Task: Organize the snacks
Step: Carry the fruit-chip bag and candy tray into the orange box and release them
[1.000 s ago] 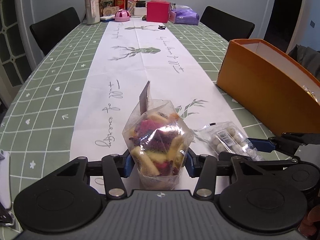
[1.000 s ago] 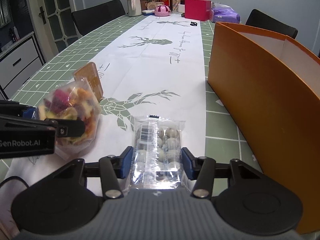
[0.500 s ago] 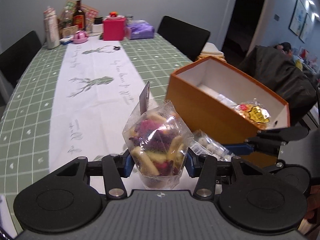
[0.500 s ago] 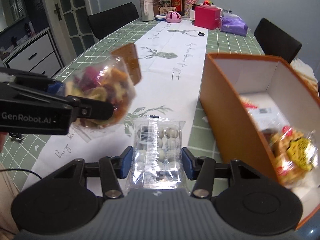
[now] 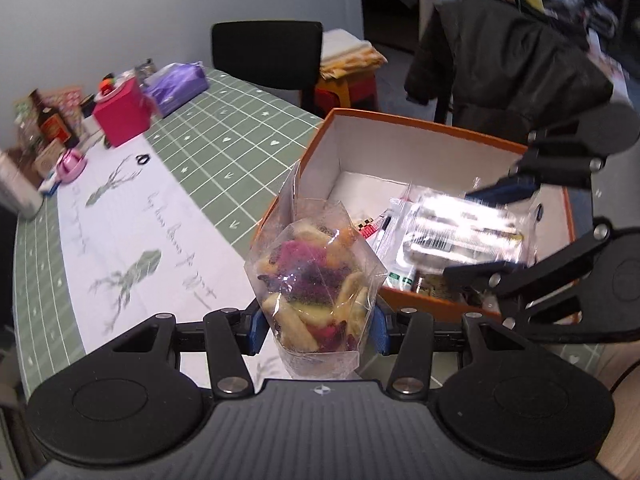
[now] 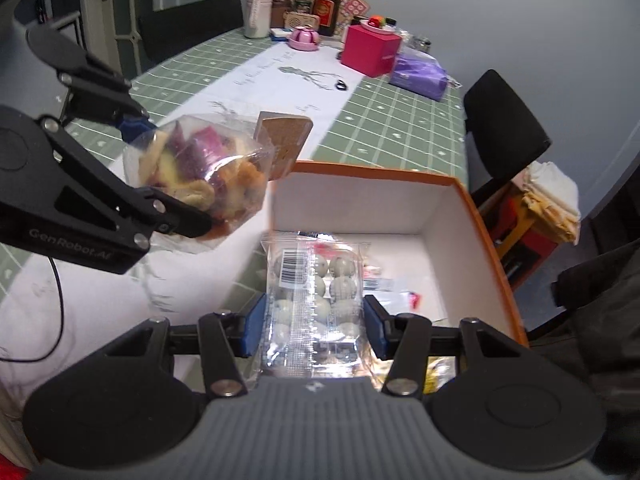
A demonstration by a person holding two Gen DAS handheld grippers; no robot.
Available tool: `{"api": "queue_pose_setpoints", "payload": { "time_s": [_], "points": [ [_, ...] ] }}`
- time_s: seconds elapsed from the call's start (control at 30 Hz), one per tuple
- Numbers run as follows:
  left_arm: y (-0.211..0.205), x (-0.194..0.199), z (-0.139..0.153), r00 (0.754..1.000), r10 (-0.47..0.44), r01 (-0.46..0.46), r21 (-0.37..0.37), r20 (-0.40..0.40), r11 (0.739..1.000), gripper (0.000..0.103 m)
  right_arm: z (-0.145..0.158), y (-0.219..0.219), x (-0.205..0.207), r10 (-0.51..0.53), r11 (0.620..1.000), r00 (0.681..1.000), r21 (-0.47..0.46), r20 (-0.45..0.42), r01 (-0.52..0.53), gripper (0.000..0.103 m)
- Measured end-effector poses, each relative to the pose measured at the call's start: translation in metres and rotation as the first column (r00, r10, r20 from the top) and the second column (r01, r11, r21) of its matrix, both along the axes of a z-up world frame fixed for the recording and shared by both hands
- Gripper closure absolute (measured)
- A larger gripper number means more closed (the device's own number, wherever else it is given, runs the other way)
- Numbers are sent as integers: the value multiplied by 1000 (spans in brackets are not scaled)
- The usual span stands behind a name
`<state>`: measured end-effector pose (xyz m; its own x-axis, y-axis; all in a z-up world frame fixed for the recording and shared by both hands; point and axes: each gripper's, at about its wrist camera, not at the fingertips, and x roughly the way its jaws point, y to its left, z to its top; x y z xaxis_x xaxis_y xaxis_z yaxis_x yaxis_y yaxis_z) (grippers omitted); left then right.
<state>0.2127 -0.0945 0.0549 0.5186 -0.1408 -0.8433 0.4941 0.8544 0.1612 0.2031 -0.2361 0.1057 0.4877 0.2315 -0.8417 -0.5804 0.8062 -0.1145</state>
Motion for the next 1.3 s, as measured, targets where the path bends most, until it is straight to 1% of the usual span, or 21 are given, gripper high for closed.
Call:
{"api": "queue_pose_setpoints", "payload": {
  "time_s": [0.07,0.23,0.37,0.5,0.67,0.77,0.87,1.0,1.07,1.1,1.13,1.2,1.3],
  "points": [
    [-11,16,-3,1000,-21,22,44,-7,999,47,-2,-8,14,-7,1000,1000,-25,2,7,53],
    [-35,47,-12,997,-67,70,113,-35,991,47,-17,-22,44,-10,994,1000,-106,-1,9,53],
    [-51,69,-22,993,-94,105,155,-73,982,47,-32,-33,64,-21,991,1000,-131,-18,18,53],
    [-66,86,-35,991,-109,122,167,-82,978,47,-47,-46,80,-50,992,998,-117,-39,45,52],
    [-82,100,-59,988,-122,138,177,-100,974,47,-67,-50,89,-47,991,997,-128,-55,39,52],
    [-89,103,-72,982,-145,167,187,-122,968,47,-75,-50,94,-48,990,997,-135,-67,38,52],
    [-94,105,-85,980,-156,181,221,-125,958,47,-82,-51,98,-52,991,995,-130,-84,41,52],
    [-95,109,-95,980,-145,173,225,-134,959,46,-91,-50,102,-52,991,994,-131,-100,39,50],
    [-95,108,-96,981,-155,178,227,-117,957,45,-93,-47,101,-36,989,996,-146,-84,24,48],
    [-95,108,-96,981,-158,179,227,-110,957,43,-93,-47,100,-31,989,996,-148,-81,18,47],
    [-95,109,-96,982,-157,177,228,-101,957,38,-94,-46,100,-28,989,996,-150,-79,16,46],
    [-96,108,-96,983,-159,175,224,-87,959,36,-94,-46,99,-26,988,997,-151,-77,14,46],
    [-96,108,-95,983,-161,178,212,-93,961,28,-93,-48,99,-26,989,997,-148,-78,14,44]
  ]
}}
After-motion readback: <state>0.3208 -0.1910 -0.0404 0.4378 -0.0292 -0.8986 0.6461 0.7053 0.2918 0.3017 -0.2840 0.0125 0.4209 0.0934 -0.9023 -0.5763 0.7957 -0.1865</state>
